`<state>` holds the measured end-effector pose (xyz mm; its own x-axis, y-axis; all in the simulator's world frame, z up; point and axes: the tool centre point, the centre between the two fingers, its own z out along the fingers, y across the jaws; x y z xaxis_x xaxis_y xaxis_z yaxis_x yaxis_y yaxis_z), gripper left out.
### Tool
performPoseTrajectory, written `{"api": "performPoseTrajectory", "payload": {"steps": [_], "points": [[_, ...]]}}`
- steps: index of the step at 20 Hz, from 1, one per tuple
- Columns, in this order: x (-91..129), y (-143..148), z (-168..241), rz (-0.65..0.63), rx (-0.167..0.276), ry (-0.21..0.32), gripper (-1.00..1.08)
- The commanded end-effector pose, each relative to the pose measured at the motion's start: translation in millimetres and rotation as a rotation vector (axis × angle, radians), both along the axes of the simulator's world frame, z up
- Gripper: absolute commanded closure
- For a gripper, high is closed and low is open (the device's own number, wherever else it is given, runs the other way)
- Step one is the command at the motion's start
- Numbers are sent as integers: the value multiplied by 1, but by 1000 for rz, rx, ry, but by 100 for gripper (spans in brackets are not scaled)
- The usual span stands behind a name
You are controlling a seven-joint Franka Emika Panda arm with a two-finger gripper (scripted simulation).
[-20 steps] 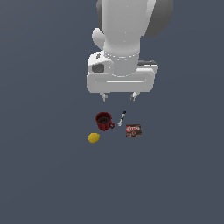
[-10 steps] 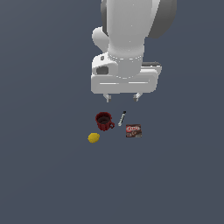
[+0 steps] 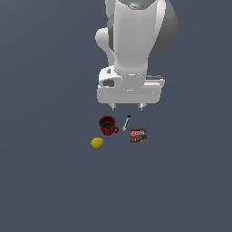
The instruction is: Pick up a designated object from a clutter of objects.
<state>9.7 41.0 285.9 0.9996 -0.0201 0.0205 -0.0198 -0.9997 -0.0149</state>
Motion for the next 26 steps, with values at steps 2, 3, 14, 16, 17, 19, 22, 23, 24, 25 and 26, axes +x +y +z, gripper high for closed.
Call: {"api": "performPoseTrajectory", "payload": {"steps": [2,3,14,16,17,19,22,23,24,25,26], "points": [[-5,3,-23,-28,-2,3,-92],[-7,4,-30,-37,-3,3,-92],[-49,16,-129,-166,-11,12,-92],[-59,18,-146,-190,-12,13,-92],[-65,19,-154,-202,-12,14,-92],[-77,20,-169,-225,-13,15,-92],[-93,22,-188,-255,-13,18,-92],[-98,23,-193,-264,-13,18,-92],[-102,23,-198,-272,-12,19,-92],[-107,24,-203,-280,-12,19,-92],[-111,24,-206,-287,-12,20,-92]]}}
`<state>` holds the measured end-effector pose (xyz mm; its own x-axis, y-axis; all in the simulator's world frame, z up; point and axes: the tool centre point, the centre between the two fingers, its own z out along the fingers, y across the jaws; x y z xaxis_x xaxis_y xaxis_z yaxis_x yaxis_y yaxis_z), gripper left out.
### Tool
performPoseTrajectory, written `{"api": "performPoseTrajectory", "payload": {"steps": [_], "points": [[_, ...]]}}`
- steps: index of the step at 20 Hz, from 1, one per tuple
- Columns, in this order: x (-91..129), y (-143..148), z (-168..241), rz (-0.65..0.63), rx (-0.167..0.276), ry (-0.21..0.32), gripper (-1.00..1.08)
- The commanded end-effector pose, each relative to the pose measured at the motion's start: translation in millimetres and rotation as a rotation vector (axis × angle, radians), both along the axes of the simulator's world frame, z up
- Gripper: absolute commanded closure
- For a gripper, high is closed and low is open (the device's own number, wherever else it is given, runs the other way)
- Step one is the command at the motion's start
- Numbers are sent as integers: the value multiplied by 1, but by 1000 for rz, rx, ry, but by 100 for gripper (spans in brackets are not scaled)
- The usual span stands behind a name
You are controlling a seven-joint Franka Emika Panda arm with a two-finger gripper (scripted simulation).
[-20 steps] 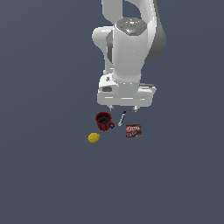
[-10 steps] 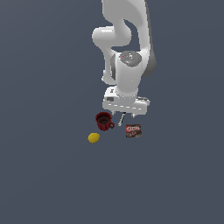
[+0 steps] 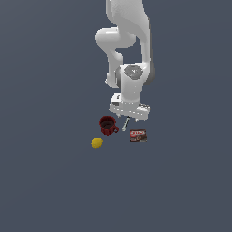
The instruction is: Pick up a designated object from a clutter of objects.
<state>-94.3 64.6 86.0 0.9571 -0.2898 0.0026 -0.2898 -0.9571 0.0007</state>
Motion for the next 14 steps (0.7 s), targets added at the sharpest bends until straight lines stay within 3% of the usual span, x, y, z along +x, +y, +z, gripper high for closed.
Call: {"api": "performPoseTrajectory", "payload": {"steps": [1,7,14], "points": [[-11,1,-10,-19,0,0,-92],[-26,2,-24,-44,1,2,-92],[-28,2,-26,-47,1,3,-92]]}}
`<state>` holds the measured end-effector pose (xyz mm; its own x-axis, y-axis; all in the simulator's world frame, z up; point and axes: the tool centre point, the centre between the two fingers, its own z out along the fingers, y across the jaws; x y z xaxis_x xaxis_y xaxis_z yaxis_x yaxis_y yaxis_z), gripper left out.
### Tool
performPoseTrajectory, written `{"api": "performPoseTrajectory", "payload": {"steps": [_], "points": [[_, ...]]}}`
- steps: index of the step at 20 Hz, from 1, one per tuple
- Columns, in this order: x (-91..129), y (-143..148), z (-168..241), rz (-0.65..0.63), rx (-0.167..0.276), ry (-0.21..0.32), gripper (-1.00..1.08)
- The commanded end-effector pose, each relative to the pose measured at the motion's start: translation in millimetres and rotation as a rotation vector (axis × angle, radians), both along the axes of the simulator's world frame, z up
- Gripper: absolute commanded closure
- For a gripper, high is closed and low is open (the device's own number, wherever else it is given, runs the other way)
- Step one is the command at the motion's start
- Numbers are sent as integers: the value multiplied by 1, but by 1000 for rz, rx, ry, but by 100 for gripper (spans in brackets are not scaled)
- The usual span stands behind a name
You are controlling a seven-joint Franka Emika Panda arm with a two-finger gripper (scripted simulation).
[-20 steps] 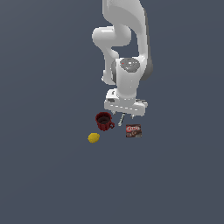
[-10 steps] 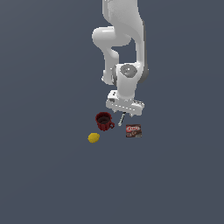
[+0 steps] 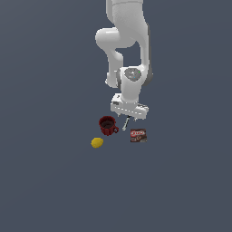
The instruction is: Pick up a designated object from a clutter of objects.
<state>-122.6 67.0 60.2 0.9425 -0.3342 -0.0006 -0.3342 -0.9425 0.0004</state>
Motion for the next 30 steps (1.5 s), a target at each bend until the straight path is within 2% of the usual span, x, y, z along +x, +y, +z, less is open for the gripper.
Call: {"api": "performPoseTrajectory", "payload": {"steps": [1,19,20,30], "points": [[0,0,-2,0,0,0,-92],[-2,0,-46,-2,0,-1,-92],[-2,0,-46,-2,0,-1,108],[-2,0,-46,-2,0,-1,108]]}}
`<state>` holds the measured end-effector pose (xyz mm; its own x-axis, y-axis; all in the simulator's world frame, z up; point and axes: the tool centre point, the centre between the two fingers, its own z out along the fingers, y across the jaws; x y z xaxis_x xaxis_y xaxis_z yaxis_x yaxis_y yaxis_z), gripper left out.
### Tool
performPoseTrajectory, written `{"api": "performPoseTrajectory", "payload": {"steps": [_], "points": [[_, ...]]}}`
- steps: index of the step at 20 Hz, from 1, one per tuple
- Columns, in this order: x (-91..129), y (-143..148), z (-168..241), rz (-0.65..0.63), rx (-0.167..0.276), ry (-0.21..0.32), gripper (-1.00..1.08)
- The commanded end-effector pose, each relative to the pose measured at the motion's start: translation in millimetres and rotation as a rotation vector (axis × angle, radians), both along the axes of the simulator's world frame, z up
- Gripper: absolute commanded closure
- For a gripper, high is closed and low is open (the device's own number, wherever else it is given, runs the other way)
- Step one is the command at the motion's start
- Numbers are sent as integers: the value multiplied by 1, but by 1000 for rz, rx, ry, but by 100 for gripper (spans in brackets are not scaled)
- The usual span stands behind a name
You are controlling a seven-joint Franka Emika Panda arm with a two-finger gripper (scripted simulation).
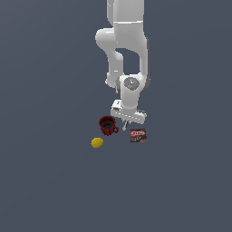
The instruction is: Pick up a designated object from a clutter of objects.
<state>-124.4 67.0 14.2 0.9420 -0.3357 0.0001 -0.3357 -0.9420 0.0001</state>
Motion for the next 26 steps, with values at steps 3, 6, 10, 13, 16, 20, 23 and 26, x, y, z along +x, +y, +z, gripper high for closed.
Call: {"api": "performPoseTrajectory", "payload": {"steps": [3,6,10,13,16,20,23,26], "points": [[0,-1,2,0,0,0,108],[0,-5,6,0,0,0,108],[0,-14,18,0,0,0,108],[0,-23,31,0,-1,0,108],[0,-34,47,0,-1,0,108],[0,-53,74,0,0,0,108],[1,-70,97,0,2,0,108],[1,-87,122,0,3,0,108]]}}
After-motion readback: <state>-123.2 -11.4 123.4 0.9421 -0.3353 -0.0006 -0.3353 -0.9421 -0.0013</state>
